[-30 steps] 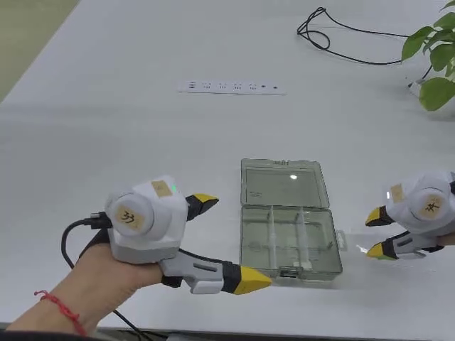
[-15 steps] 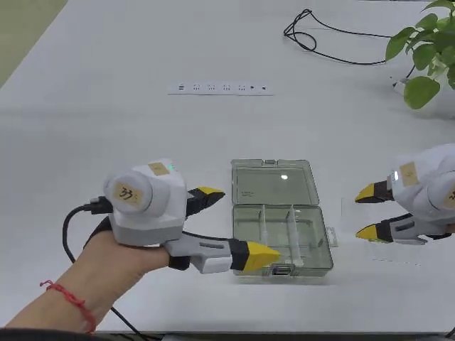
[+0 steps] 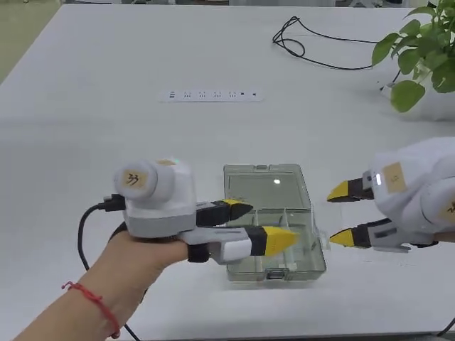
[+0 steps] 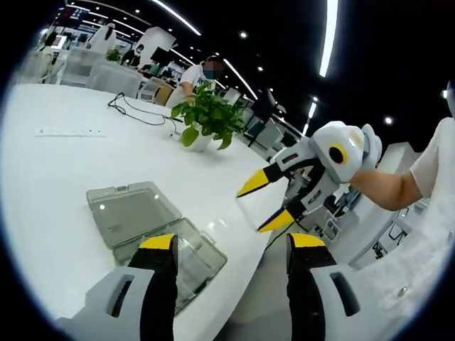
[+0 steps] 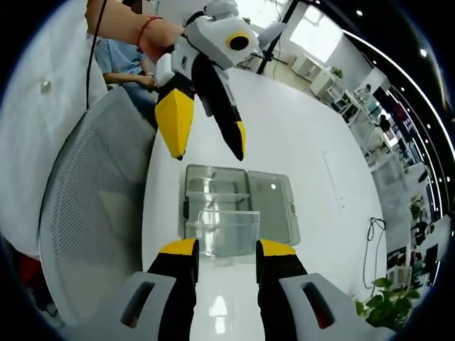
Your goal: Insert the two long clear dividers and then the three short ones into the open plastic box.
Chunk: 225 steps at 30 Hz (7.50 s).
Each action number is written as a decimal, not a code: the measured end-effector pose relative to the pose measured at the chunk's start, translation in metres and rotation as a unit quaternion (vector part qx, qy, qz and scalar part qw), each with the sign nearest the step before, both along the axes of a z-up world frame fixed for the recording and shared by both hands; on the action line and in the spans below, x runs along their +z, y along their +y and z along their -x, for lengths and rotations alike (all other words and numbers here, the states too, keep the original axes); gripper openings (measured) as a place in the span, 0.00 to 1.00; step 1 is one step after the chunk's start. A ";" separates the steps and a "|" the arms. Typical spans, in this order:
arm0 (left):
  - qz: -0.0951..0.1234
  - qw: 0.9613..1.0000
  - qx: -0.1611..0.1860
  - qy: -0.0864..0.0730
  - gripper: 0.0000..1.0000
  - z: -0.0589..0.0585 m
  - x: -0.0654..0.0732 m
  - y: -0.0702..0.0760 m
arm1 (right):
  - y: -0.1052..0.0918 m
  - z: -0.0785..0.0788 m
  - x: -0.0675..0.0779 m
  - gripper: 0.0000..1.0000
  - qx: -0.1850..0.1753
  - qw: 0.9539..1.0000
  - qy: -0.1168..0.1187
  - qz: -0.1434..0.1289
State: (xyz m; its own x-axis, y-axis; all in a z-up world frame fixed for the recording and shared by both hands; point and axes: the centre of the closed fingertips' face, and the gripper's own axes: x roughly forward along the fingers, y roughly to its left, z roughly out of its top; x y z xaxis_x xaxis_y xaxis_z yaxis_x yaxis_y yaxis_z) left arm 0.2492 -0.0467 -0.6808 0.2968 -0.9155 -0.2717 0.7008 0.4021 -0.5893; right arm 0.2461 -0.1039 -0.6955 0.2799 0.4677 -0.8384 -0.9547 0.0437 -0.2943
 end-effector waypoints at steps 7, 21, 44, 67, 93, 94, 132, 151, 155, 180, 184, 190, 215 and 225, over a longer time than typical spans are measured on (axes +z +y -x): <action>0.042 0.998 -0.003 0.047 0.46 0.005 0.005 -0.016 | 0.014 0.009 0.010 0.33 0.008 1.000 -0.008 -0.003; 0.071 0.993 -0.024 0.088 0.16 0.019 0.006 -0.033 | 0.031 0.019 0.018 0.33 0.019 1.000 -0.019 -0.005; 0.087 0.989 -0.012 0.117 0.00 0.020 0.002 -0.031 | 0.034 0.020 0.016 0.33 0.029 0.999 -0.026 0.006; 0.033 0.980 -0.135 -0.140 0.00 0.048 0.009 -0.026 | 0.041 0.035 0.042 0.17 0.029 0.983 0.145 -0.110; 0.051 0.967 -0.164 -0.186 0.00 0.058 0.019 -0.021 | 0.054 0.063 0.043 0.03 0.071 0.962 0.238 -0.112; 0.050 0.968 -0.164 -0.186 0.00 0.058 0.018 -0.020 | 0.054 0.063 0.043 0.03 0.071 0.962 0.238 -0.113; -0.003 0.976 -0.114 -0.186 0.22 0.040 0.002 0.002 | 0.055 0.046 0.037 0.03 0.055 0.969 0.211 -0.114; -0.077 0.977 -0.075 -0.185 0.59 0.021 -0.025 0.034 | 0.071 0.027 0.032 0.03 0.044 0.974 0.189 -0.118; -0.094 0.975 -0.076 -0.189 0.66 0.020 -0.032 0.039 | 0.076 0.020 0.029 0.03 0.042 0.975 0.185 -0.119; -0.130 0.971 -0.077 -0.187 0.99 0.020 -0.058 0.056 | 0.095 -0.024 -0.023 0.03 0.018 0.977 0.179 -0.115; -0.131 0.971 -0.079 -0.185 1.00 0.021 -0.060 0.056 | 0.096 -0.026 -0.033 0.03 0.018 0.976 0.181 -0.116; -0.129 0.972 -0.076 -0.181 1.00 0.021 -0.061 0.058 | 0.097 -0.031 -0.048 0.03 0.010 0.975 0.187 -0.118; -0.122 0.975 -0.068 -0.175 1.00 0.021 -0.063 0.059 | 0.101 -0.025 -0.067 0.02 0.028 0.979 0.170 -0.107; -0.122 0.975 -0.069 -0.173 1.00 0.022 -0.064 0.058 | 0.110 -0.025 -0.079 0.02 0.043 0.982 0.160 -0.095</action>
